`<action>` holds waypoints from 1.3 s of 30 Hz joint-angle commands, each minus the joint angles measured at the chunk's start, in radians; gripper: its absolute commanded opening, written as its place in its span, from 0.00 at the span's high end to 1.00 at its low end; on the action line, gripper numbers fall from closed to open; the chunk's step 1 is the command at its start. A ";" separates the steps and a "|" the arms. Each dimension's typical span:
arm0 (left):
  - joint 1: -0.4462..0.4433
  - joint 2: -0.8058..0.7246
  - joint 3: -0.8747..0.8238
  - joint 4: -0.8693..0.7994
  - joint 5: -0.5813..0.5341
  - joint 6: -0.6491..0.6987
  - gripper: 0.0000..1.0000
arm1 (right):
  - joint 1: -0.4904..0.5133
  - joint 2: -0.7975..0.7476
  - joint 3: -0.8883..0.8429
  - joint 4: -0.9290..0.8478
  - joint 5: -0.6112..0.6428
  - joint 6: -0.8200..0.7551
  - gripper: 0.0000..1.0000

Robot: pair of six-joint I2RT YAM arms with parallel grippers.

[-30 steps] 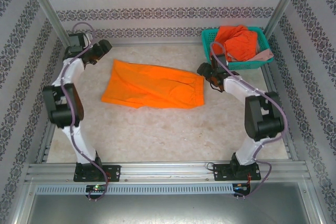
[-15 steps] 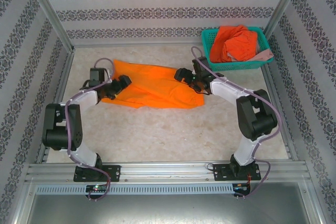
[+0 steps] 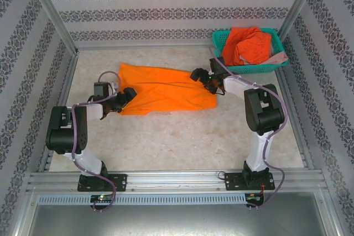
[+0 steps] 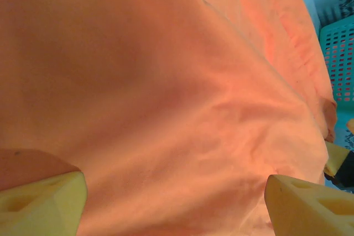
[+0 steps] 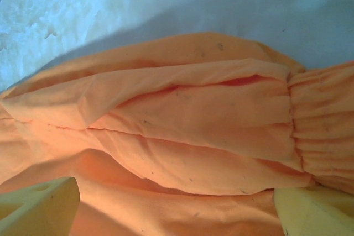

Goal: Fold and stack the shorts

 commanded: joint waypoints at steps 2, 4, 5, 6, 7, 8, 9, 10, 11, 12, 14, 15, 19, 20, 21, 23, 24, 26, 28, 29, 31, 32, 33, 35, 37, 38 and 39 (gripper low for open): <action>0.056 0.000 -0.108 -0.083 -0.071 0.034 0.15 | -0.026 0.057 0.014 -0.015 0.029 0.010 0.08; 0.068 -0.007 -0.132 -0.084 -0.073 0.040 0.14 | -0.029 0.062 0.007 -0.011 0.033 0.020 0.07; 0.074 -0.011 -0.143 -0.083 -0.073 0.041 0.14 | -0.031 0.063 0.002 -0.006 0.038 0.025 0.07; 0.083 -0.014 -0.152 -0.081 -0.072 0.042 0.14 | -0.032 0.060 -0.005 -0.003 0.044 0.028 0.07; 0.089 -0.018 -0.158 -0.079 -0.068 0.042 0.14 | -0.033 0.056 -0.010 0.002 0.044 0.032 0.07; 0.096 -0.026 -0.161 -0.080 -0.067 0.045 0.14 | -0.033 0.052 -0.015 0.008 0.041 0.034 0.07; 0.103 -0.036 -0.160 -0.085 -0.066 0.046 0.14 | -0.032 0.046 -0.016 0.012 0.031 0.038 0.07; 0.108 -0.048 -0.157 -0.091 -0.062 0.046 0.14 | -0.031 0.040 -0.014 0.016 0.016 0.038 0.06; 0.112 -0.068 -0.149 -0.102 -0.053 0.044 0.14 | -0.029 0.030 -0.009 0.016 -0.002 0.035 0.06; 0.112 -0.097 -0.133 -0.117 -0.043 0.041 0.14 | -0.025 0.015 -0.005 0.012 -0.016 0.031 0.06; 0.110 -0.169 -0.100 -0.153 -0.021 0.028 0.14 | -0.011 -0.038 -0.004 0.001 -0.022 0.007 0.05; 0.108 -0.221 -0.078 -0.173 -0.007 0.027 0.14 | -0.001 -0.081 -0.010 -0.008 -0.015 -0.013 0.04; 0.027 -0.402 0.059 -0.326 -0.036 0.074 0.13 | 0.044 -0.272 -0.048 -0.101 0.070 -0.155 0.03; -0.018 -0.433 0.099 -0.354 -0.055 0.081 0.13 | 0.053 -0.321 -0.054 -0.144 0.098 -0.197 0.02; -0.071 -0.452 0.136 -0.365 -0.070 0.084 0.13 | 0.060 -0.380 -0.078 -0.174 0.124 -0.245 0.02; -0.172 -0.448 0.202 -0.367 -0.095 0.077 0.15 | 0.059 -0.475 -0.138 -0.189 0.159 -0.289 0.02; -0.218 -0.425 0.234 -0.359 -0.106 0.067 0.18 | 0.053 -0.533 -0.178 -0.188 0.180 -0.315 0.02; -0.313 -0.364 0.292 -0.329 -0.115 0.043 0.25 | 0.035 -0.638 -0.261 -0.188 0.217 -0.353 0.02; -0.394 -0.276 0.354 -0.284 -0.121 0.022 0.34 | 0.000 -0.729 -0.334 -0.185 0.214 -0.380 0.02; -0.436 -0.218 0.398 -0.272 -0.123 0.016 0.40 | -0.027 -0.768 -0.365 -0.188 0.200 -0.383 0.02; -0.506 -0.103 0.496 -0.273 -0.121 0.015 0.51 | -0.085 -0.823 -0.417 -0.188 0.169 -0.373 0.02; -0.543 -0.039 0.551 -0.274 -0.121 0.017 0.55 | -0.115 -0.843 -0.444 -0.180 0.141 -0.367 0.03; -0.573 0.028 0.606 -0.276 -0.124 0.016 0.63 | -0.150 -0.853 -0.468 -0.171 0.106 -0.358 0.02; -0.616 0.151 0.705 -0.274 -0.118 0.004 0.73 | -0.197 -0.848 -0.491 -0.162 0.038 -0.343 0.02; -0.644 0.270 0.811 -0.295 -0.112 -0.011 0.80 | -0.221 -0.816 -0.490 -0.167 -0.011 -0.344 0.02; -0.655 0.332 0.867 -0.309 -0.106 -0.014 0.82 | -0.228 -0.792 -0.485 -0.171 -0.033 -0.344 0.02; -0.666 0.389 0.922 -0.332 -0.111 -0.011 0.83 | -0.234 -0.768 -0.478 -0.173 -0.058 -0.343 0.02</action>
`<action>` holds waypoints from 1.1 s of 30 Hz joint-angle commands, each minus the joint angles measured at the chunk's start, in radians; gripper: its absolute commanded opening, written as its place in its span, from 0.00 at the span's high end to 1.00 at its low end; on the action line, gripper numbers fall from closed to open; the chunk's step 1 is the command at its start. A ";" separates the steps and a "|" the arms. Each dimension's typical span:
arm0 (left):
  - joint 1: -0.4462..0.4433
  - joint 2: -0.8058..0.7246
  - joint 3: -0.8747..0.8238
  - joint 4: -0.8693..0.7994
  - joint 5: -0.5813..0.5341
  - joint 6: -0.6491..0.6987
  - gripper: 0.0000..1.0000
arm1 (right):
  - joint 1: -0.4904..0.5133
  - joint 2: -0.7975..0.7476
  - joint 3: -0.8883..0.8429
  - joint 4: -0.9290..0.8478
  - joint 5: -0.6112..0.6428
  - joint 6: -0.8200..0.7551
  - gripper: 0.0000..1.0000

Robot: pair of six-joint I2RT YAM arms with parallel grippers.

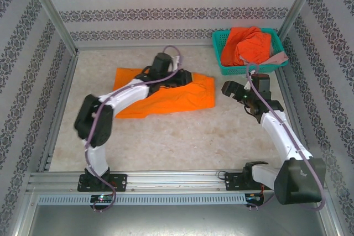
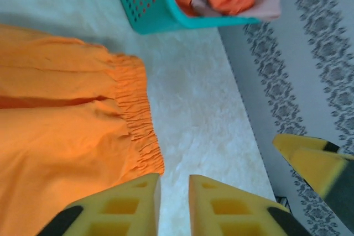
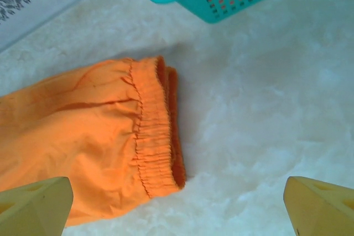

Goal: Fold and stack the shorts

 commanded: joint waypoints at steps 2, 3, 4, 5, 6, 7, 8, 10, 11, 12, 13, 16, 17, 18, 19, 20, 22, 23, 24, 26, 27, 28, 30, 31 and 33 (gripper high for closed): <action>-0.040 0.189 0.199 -0.091 -0.015 -0.005 0.86 | -0.019 0.086 0.018 -0.001 -0.149 -0.011 0.03; -0.045 0.234 0.243 -0.113 -0.028 0.003 0.86 | -0.022 0.109 0.021 0.009 -0.164 -0.008 0.02; -0.048 0.272 0.276 -0.129 -0.033 0.007 0.87 | -0.024 0.128 0.024 0.015 -0.174 -0.008 0.02; -0.049 0.318 0.313 -0.148 -0.032 0.008 0.88 | -0.024 0.152 0.030 0.016 -0.180 -0.010 0.02; -0.048 0.356 0.344 -0.169 -0.034 0.008 0.89 | -0.024 0.174 0.039 0.015 -0.187 -0.008 0.02; -0.048 0.381 0.361 -0.183 -0.036 0.012 0.90 | -0.024 0.194 0.045 0.016 -0.195 -0.003 0.02; -0.048 0.404 0.373 -0.198 -0.042 0.018 0.90 | -0.024 0.213 0.051 0.018 -0.203 0.000 0.02; -0.048 0.425 0.367 -0.220 -0.057 0.032 0.91 | -0.024 0.242 0.058 0.020 -0.216 0.008 0.03; -0.049 0.426 0.348 -0.225 -0.064 0.038 0.91 | -0.024 0.254 0.060 0.023 -0.222 0.010 0.03; -0.048 0.424 0.320 -0.226 -0.067 0.044 0.91 | -0.024 0.264 0.059 0.027 -0.229 0.012 0.03; -0.048 0.416 0.287 -0.221 -0.066 0.047 0.91 | -0.024 0.274 0.057 0.036 -0.240 0.020 0.04; -0.048 0.367 0.148 -0.182 -0.061 0.049 0.93 | -0.023 0.306 0.056 0.055 -0.266 0.044 0.07; -0.048 0.343 0.090 -0.155 -0.063 0.039 0.94 | -0.021 0.316 0.057 0.061 -0.276 0.055 0.08; -0.048 0.310 0.019 -0.120 -0.066 0.030 0.95 | -0.014 0.331 0.056 0.070 -0.286 0.070 0.09; -0.048 0.277 -0.048 -0.083 -0.073 0.018 0.95 | -0.003 0.346 0.056 0.081 -0.295 0.083 0.11; -0.048 0.253 -0.102 -0.052 -0.075 0.006 0.95 | 0.010 0.356 0.056 0.087 -0.299 0.093 0.12; -0.048 0.210 -0.192 -0.004 -0.079 -0.012 0.95 | 0.052 0.383 0.057 0.104 -0.290 0.117 0.14; -0.048 0.198 -0.219 0.009 -0.079 -0.019 0.95 | 0.071 0.397 0.057 0.115 -0.285 0.129 0.15; -0.049 0.190 -0.247 0.025 -0.080 -0.028 0.95 | 0.096 0.414 0.057 0.134 -0.284 0.152 0.17; -0.048 0.181 -0.280 0.052 -0.083 -0.042 0.96 | 0.129 0.455 0.051 0.187 -0.297 0.207 0.20; -0.048 0.178 -0.291 0.063 -0.086 -0.046 0.96 | 0.143 0.479 0.051 0.210 -0.299 0.231 0.21; -0.048 0.177 -0.299 0.069 -0.087 -0.049 0.96 | 0.159 0.498 0.052 0.228 -0.302 0.248 0.22; -0.048 0.174 -0.310 0.079 -0.089 -0.055 0.96 | 0.182 0.526 0.050 0.265 -0.299 0.281 0.24; -0.048 0.173 -0.314 0.085 -0.089 -0.056 0.96 | 0.190 0.539 0.045 0.295 -0.306 0.301 0.26; -0.049 0.173 -0.318 0.085 -0.089 -0.054 0.96 | 0.200 0.560 0.042 0.330 -0.315 0.332 0.27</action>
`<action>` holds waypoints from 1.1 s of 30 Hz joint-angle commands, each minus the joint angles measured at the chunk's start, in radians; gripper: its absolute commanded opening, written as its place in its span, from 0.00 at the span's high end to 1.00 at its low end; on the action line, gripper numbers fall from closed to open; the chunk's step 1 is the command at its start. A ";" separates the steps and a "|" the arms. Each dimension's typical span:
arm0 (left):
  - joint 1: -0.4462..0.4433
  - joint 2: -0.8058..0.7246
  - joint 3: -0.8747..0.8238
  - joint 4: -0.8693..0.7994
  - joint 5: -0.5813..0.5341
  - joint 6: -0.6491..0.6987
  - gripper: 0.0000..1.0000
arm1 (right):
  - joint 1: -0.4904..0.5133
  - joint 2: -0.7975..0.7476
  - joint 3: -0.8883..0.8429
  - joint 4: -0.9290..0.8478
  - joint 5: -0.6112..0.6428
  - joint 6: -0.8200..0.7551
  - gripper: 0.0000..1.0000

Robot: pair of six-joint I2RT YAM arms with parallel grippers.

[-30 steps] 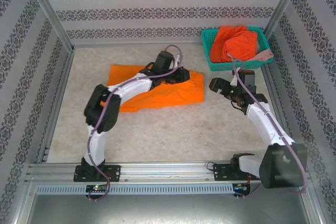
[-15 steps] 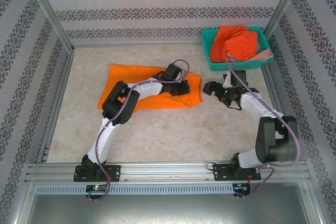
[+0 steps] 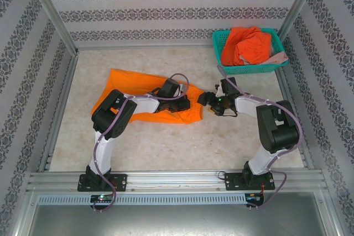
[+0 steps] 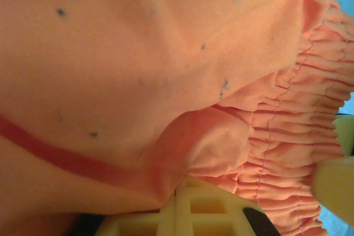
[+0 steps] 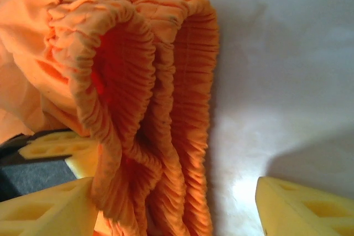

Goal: Fold and stack the shorts

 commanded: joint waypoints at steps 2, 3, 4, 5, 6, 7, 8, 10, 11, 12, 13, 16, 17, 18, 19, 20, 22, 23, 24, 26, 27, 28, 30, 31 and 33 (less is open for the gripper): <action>-0.001 0.029 -0.053 -0.075 -0.050 -0.016 0.96 | 0.016 0.034 0.002 0.122 -0.022 0.101 0.29; -0.001 0.032 -0.055 -0.071 -0.047 -0.018 0.96 | 0.018 0.039 -0.004 0.140 -0.024 0.114 0.30; -0.001 0.032 -0.059 -0.069 -0.045 -0.017 0.96 | 0.019 0.044 -0.009 0.158 -0.027 0.126 0.32; -0.001 0.033 -0.059 -0.069 -0.045 -0.016 0.96 | 0.019 0.048 -0.012 0.171 -0.029 0.133 0.33; -0.001 0.034 -0.062 -0.068 -0.045 -0.015 0.96 | 0.021 0.052 -0.013 0.183 -0.032 0.142 0.34; -0.001 0.035 -0.064 -0.063 -0.046 -0.016 0.96 | 0.021 0.058 -0.012 0.190 -0.034 0.147 0.35; -0.001 0.037 -0.064 -0.061 -0.046 -0.017 0.96 | 0.023 0.063 -0.012 0.195 -0.035 0.150 0.36; -0.001 0.041 -0.066 -0.056 -0.043 -0.019 0.96 | 0.025 0.075 -0.008 0.203 -0.037 0.157 0.37; -0.001 0.042 -0.067 -0.054 -0.041 -0.019 0.96 | 0.028 0.081 -0.005 0.203 -0.039 0.157 0.38; -0.001 0.045 -0.068 -0.051 -0.041 -0.021 0.96 | 0.029 0.087 -0.003 0.203 -0.039 0.159 0.38; -0.001 0.047 -0.068 -0.049 -0.040 -0.023 0.96 | 0.030 0.091 -0.003 0.203 -0.039 0.160 0.38; -0.001 0.048 -0.071 -0.043 -0.038 -0.023 0.96 | 0.032 0.096 -0.007 0.196 -0.030 0.160 0.38; -0.001 0.047 -0.073 -0.043 -0.039 -0.024 0.96 | 0.032 0.094 -0.009 0.196 -0.028 0.160 0.38; -0.001 0.047 -0.072 -0.042 -0.038 -0.025 0.96 | 0.033 0.094 -0.013 0.202 -0.029 0.163 0.39; 0.000 0.047 -0.072 -0.039 -0.038 -0.025 0.96 | 0.034 0.097 -0.013 0.209 -0.032 0.171 0.41; -0.001 0.047 -0.073 -0.037 -0.038 -0.027 0.96 | 0.039 0.100 -0.013 0.217 -0.038 0.178 0.43; -0.001 0.049 -0.072 -0.034 -0.038 -0.029 0.96 | 0.053 0.108 -0.012 0.235 -0.045 0.197 0.48; -0.001 0.049 -0.072 -0.032 -0.038 -0.028 0.96 | 0.061 0.110 -0.011 0.243 -0.046 0.205 0.51; -0.001 0.049 -0.070 -0.030 -0.038 -0.029 0.96 | 0.071 0.113 -0.009 0.250 -0.044 0.211 0.56; -0.001 0.045 -0.071 -0.025 -0.038 -0.034 0.96 | 0.080 0.120 -0.006 0.250 -0.036 0.215 0.64; -0.001 0.040 -0.072 -0.024 -0.040 -0.035 0.96 | 0.082 0.124 -0.003 0.243 -0.029 0.212 0.71; -0.001 0.029 -0.076 -0.021 -0.046 -0.034 0.96 | 0.080 0.127 -0.001 0.231 -0.018 0.204 0.77; 0.002 -0.008 -0.090 -0.013 -0.063 -0.029 0.93 | 0.077 0.122 0.010 0.181 0.018 0.164 0.88; 0.005 -0.037 -0.098 -0.013 -0.075 -0.023 0.90 | 0.074 0.113 0.019 0.139 0.041 0.134 0.93; 0.018 -0.109 -0.116 -0.014 -0.086 -0.011 0.81 | 0.063 0.093 0.038 0.058 0.075 0.076 0.99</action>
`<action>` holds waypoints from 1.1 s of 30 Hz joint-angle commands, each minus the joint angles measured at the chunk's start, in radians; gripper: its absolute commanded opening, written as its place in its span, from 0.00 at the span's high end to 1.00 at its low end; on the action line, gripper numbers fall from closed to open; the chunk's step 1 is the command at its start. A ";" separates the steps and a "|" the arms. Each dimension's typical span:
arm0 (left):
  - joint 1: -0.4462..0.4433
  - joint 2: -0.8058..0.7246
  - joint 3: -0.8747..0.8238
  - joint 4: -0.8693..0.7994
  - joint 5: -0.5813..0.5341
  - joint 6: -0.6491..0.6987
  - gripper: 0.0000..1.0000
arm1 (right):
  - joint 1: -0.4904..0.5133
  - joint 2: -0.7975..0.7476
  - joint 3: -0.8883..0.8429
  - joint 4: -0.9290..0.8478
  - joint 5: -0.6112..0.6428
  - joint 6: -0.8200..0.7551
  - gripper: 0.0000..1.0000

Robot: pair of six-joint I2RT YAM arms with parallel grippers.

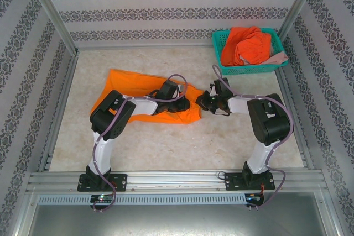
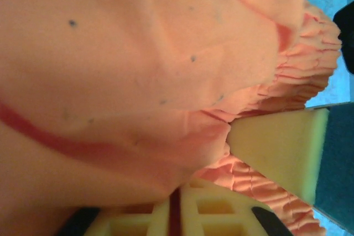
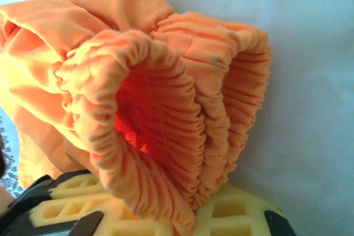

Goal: Fold and stack the shorts

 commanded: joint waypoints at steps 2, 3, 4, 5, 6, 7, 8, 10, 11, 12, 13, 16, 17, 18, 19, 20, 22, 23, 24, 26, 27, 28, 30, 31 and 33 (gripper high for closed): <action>0.044 -0.147 -0.073 -0.077 -0.047 0.016 0.72 | -0.014 -0.048 0.054 -0.253 0.112 -0.154 1.00; 0.066 -0.199 -0.096 -0.074 -0.038 0.017 0.66 | -0.024 -0.076 0.079 -0.345 0.145 -0.202 1.00; 0.087 -0.253 -0.117 -0.079 -0.033 0.023 0.59 | -0.033 -0.108 0.101 -0.430 0.178 -0.254 1.00; 0.109 -0.312 -0.139 -0.096 -0.033 0.036 0.54 | -0.052 -0.143 0.114 -0.500 0.199 -0.298 1.00; 0.127 -0.361 -0.156 -0.116 -0.037 0.050 0.50 | -0.070 -0.175 0.124 -0.553 0.210 -0.329 1.00; 0.145 -0.415 -0.175 -0.140 -0.042 0.067 0.44 | -0.096 -0.210 0.138 -0.617 0.220 -0.365 1.00; 0.163 -0.468 -0.193 -0.162 -0.049 0.085 0.39 | -0.122 -0.240 0.160 -0.687 0.234 -0.406 1.00; 0.191 -0.554 -0.228 -0.197 -0.063 0.111 0.31 | -0.161 -0.286 0.214 -0.812 0.294 -0.482 1.00; 0.203 -0.593 -0.249 -0.205 -0.067 0.118 0.27 | -0.177 -0.304 0.248 -0.877 0.335 -0.531 1.00; 0.213 -0.622 -0.267 -0.206 -0.066 0.121 0.25 | -0.187 -0.315 0.278 -0.926 0.375 -0.566 1.00; 0.226 -0.652 -0.289 -0.203 -0.063 0.121 0.23 | -0.201 -0.325 0.314 -0.982 0.418 -0.604 1.00; 0.253 -0.709 -0.352 -0.184 -0.056 0.119 0.19 | -0.242 -0.327 0.427 -1.107 0.521 -0.669 1.00; 0.262 -0.719 -0.370 -0.173 -0.047 0.115 0.18 | -0.253 -0.322 0.469 -1.143 0.549 -0.687 1.00; 0.269 -0.723 -0.384 -0.163 -0.038 0.111 0.18 | -0.259 -0.314 0.506 -1.174 0.579 -0.699 1.00; 0.277 -0.724 -0.398 -0.152 -0.025 0.107 0.18 | -0.264 -0.305 0.552 -1.207 0.607 -0.708 1.00; 0.282 -0.724 -0.412 -0.139 -0.012 0.100 0.17 | -0.267 -0.293 0.595 -1.236 0.632 -0.718 1.00; 0.288 -0.723 -0.435 -0.112 0.005 0.092 0.17 | -0.267 -0.270 0.672 -1.284 0.653 -0.732 1.00; 0.290 -0.720 -0.446 -0.102 0.010 0.088 0.16 | -0.267 -0.256 0.711 -1.307 0.662 -0.735 1.00; 0.291 -0.718 -0.454 -0.092 0.014 0.087 0.16 | -0.267 -0.246 0.741 -1.324 0.672 -0.734 1.00; 0.294 -0.711 -0.470 -0.070 0.023 0.078 0.15 | -0.266 -0.223 0.804 -1.355 0.690 -0.724 1.00; 0.295 -0.707 -0.476 -0.061 0.027 0.075 0.15 | -0.263 -0.213 0.823 -1.364 0.694 -0.718 1.00; 0.296 -0.703 -0.481 -0.051 0.031 0.073 0.15 | -0.255 -0.201 0.844 -1.373 0.699 -0.710 1.00; 0.297 -0.694 -0.488 -0.039 0.037 0.069 0.13 | -0.234 -0.179 0.872 -1.382 0.706 -0.695 1.00; 0.297 -0.690 -0.489 -0.035 0.041 0.067 0.13 | -0.217 -0.165 0.887 -1.386 0.709 -0.682 1.00; 0.297 -0.683 -0.490 -0.029 0.046 0.068 0.13 | -0.183 -0.138 0.916 -1.390 0.708 -0.661 1.00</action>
